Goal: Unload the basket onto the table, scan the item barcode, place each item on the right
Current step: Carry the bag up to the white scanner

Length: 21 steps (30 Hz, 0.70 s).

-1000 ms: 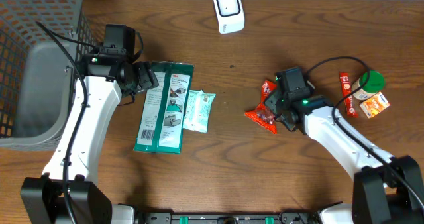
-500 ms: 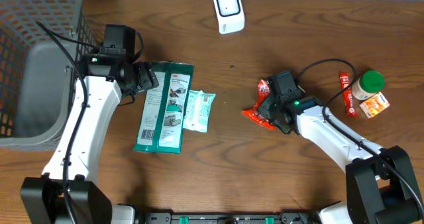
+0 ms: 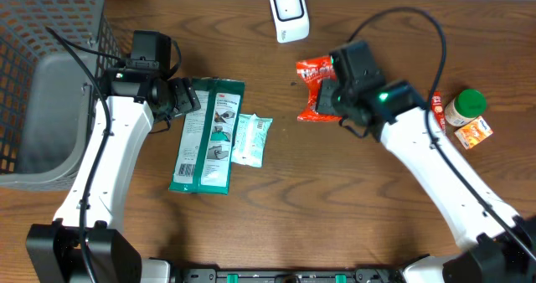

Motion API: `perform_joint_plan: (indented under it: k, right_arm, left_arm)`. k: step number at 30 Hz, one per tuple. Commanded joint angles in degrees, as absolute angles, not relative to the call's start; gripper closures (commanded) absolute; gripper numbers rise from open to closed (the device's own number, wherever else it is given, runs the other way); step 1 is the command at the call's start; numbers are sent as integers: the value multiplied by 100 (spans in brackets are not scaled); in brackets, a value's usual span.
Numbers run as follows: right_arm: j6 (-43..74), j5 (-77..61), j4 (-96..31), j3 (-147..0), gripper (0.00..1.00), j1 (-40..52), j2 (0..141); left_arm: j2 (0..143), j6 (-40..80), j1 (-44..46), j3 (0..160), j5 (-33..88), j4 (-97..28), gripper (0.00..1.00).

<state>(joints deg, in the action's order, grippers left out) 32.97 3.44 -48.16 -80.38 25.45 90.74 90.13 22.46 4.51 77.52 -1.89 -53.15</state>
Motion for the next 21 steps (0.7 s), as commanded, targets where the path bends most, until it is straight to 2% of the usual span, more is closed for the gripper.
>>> perform_joint_plan:
  k: [1,6,9,14,21]
  right_arm:
    - [2773,486,-5701,-9376,99,2550,9146]
    - [2362,486,-7651,-11972,99,2561,10121]
    - [1815,491,-8160,-13181,99,2596,10774]
    - [1135,519,-6672,-13211,99,2709,11292]
    - [1149,1144,-4320,-13021,99,2593,12243]
  left_arm:
    - [8989,2217,429,7843,-261,-5332,14]
    - [8989,2217,429,7843,-261,-5332,14]
    - [8989,2217,429,7843,-263,-5332,14]
    - [8989,2217,429,7843,-263,-5332,14]
    - [8989,2215,429,7843,-261,-5332,14]
